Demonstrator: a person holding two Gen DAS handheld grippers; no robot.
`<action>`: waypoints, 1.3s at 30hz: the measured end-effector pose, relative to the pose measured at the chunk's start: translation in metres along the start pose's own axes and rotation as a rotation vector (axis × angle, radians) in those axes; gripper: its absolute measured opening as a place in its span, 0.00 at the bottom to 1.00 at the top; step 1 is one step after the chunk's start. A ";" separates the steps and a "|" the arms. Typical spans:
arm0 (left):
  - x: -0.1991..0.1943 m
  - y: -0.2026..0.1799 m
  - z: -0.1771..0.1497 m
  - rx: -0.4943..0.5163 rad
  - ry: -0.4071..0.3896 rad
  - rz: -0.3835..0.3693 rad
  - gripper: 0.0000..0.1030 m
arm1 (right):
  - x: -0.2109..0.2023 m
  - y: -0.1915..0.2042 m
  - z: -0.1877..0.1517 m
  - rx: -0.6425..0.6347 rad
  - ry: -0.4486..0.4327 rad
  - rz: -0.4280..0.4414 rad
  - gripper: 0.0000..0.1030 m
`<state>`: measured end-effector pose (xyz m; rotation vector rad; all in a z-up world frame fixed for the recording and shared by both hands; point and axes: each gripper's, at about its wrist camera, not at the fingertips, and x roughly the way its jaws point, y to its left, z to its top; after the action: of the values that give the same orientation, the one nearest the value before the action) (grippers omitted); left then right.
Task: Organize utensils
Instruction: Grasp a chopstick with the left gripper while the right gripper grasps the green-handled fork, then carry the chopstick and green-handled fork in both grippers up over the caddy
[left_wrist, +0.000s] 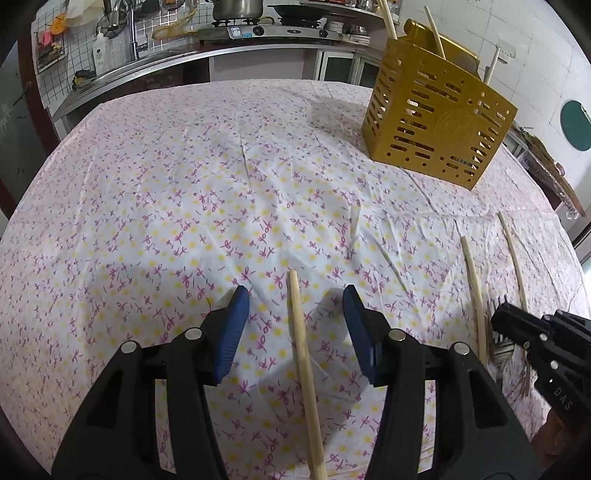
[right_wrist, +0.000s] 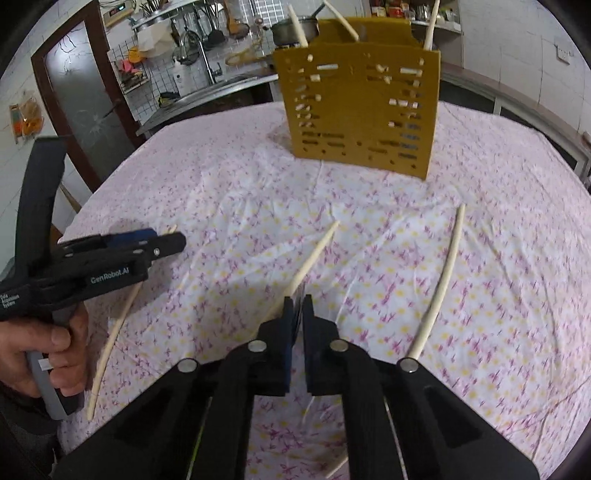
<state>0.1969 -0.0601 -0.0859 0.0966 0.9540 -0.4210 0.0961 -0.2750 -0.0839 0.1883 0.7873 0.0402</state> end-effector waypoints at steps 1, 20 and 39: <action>0.000 0.000 0.001 -0.001 0.001 -0.002 0.49 | -0.001 -0.002 0.003 0.000 -0.006 -0.001 0.04; 0.011 -0.012 0.011 0.130 0.078 -0.006 0.03 | -0.019 -0.035 0.033 0.017 -0.086 -0.021 0.02; -0.035 -0.017 0.028 0.071 -0.091 0.003 0.04 | -0.051 -0.046 0.050 0.020 -0.193 -0.018 0.02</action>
<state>0.1944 -0.0724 -0.0400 0.1421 0.8495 -0.4530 0.0939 -0.3331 -0.0214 0.2008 0.5969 -0.0028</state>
